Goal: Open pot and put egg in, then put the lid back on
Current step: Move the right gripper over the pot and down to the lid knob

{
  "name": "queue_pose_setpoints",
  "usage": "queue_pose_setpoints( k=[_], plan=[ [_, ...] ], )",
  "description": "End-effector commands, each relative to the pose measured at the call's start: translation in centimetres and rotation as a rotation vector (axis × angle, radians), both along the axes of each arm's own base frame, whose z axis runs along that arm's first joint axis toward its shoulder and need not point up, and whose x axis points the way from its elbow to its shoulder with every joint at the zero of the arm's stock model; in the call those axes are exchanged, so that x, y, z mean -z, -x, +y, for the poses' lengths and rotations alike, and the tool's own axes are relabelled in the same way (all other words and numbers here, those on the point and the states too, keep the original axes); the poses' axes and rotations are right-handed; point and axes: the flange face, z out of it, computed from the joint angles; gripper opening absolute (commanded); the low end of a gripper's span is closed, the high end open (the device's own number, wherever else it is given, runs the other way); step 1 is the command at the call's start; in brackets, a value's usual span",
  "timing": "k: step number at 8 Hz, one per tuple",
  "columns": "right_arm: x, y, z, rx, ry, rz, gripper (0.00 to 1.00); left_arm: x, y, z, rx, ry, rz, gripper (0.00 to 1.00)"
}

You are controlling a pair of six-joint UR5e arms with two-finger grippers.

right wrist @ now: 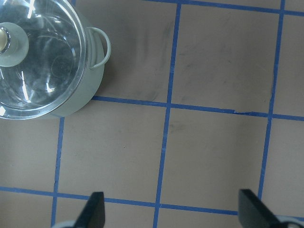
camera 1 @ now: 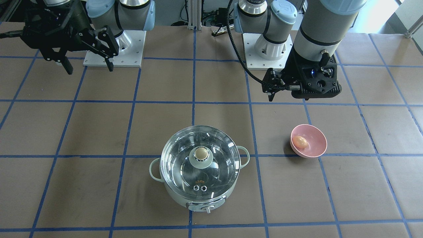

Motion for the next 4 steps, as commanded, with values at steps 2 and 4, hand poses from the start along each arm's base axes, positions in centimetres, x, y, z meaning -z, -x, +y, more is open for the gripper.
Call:
queue_pose_setpoints(
  k=[2, 4],
  plan=[
    [-0.04, -0.07, 0.02, -0.002, 0.001, -0.007, 1.0, -0.1, -0.19, 0.05, -0.003, 0.001, -0.002, 1.0],
    [-0.42, -0.48, 0.34, 0.003, 0.01, -0.014, 1.0, -0.1, -0.51, -0.04, 0.002, 0.0, -0.002, 1.0]
  ],
)
